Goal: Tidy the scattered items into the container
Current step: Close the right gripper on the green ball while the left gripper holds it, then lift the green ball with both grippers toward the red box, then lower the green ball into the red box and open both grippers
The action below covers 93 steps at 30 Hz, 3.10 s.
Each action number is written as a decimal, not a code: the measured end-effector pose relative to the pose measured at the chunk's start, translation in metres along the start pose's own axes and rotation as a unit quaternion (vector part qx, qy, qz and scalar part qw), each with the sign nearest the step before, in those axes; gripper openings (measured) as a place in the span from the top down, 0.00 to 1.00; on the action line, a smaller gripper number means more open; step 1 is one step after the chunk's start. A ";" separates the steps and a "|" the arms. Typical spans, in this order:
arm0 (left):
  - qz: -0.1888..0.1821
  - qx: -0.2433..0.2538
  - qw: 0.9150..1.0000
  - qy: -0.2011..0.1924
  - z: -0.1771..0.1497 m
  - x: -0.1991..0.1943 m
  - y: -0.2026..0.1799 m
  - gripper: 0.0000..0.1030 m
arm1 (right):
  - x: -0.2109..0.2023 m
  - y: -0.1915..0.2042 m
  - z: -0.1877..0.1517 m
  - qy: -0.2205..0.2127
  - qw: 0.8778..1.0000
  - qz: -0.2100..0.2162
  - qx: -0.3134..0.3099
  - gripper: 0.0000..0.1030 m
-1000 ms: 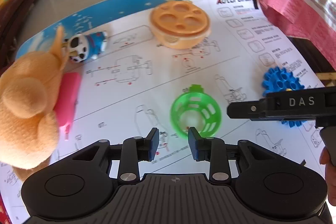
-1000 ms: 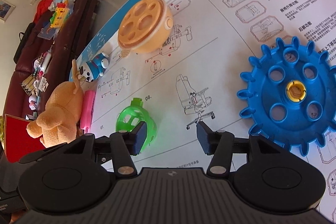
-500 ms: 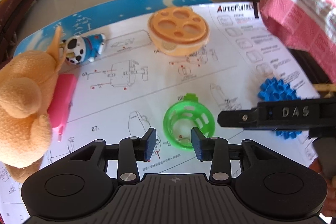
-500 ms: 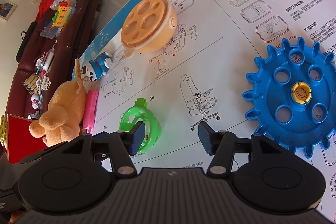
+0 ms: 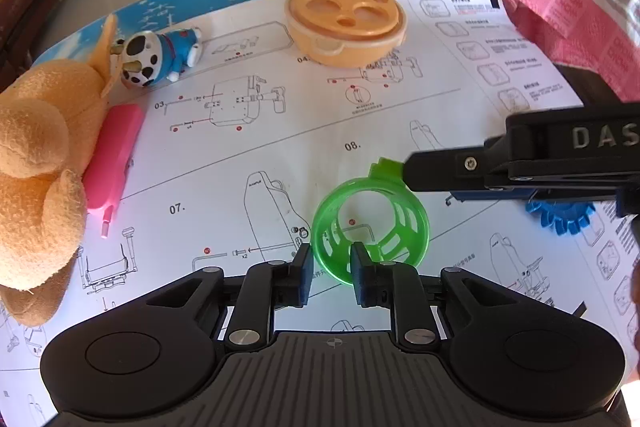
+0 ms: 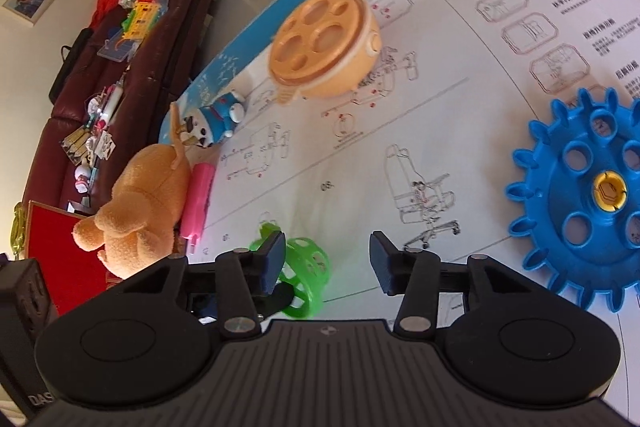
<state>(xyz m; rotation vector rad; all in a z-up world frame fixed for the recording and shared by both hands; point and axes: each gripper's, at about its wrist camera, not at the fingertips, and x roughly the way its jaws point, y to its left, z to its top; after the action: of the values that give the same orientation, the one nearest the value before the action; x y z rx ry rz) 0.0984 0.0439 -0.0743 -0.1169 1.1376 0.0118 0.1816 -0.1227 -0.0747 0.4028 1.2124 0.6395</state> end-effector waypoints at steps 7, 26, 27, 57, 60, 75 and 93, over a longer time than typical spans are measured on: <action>0.014 0.014 1.000 -0.014 -0.003 -0.002 -0.004 0.45 | 0.016 0.008 -0.007 0.020 0.998 -0.037 -0.048 0.75; -0.017 -0.008 1.000 -0.003 -0.017 -0.002 0.003 0.90 | 0.016 0.011 -0.025 0.019 0.997 -0.020 -0.069 0.77; -0.027 -0.014 1.000 0.000 -0.016 -0.003 0.006 0.90 | 0.017 0.014 -0.025 0.015 0.997 -0.019 -0.077 0.76; 0.038 -0.010 0.999 -0.010 -0.019 -0.002 0.018 0.43 | 0.035 0.017 -0.034 0.019 0.996 -0.024 -0.087 0.89; -0.005 -0.019 1.000 -0.005 -0.019 -0.006 0.018 0.90 | 0.034 0.017 -0.035 0.026 0.997 -0.017 -0.073 0.89; 0.028 -0.016 0.995 -0.099 -0.022 -0.103 0.016 0.93 | -0.024 0.079 -0.035 -0.017 0.992 -0.005 -0.127 0.91; 0.202 -0.157 0.937 -0.237 -0.042 -0.304 0.216 0.88 | 0.008 0.400 -0.033 -0.022 0.921 0.097 -0.377 0.90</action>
<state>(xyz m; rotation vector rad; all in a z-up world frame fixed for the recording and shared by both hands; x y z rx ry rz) -0.0824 0.2693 0.1651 -0.1532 0.6518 0.5628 0.0575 0.1847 0.1510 -0.1181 0.8016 1.1999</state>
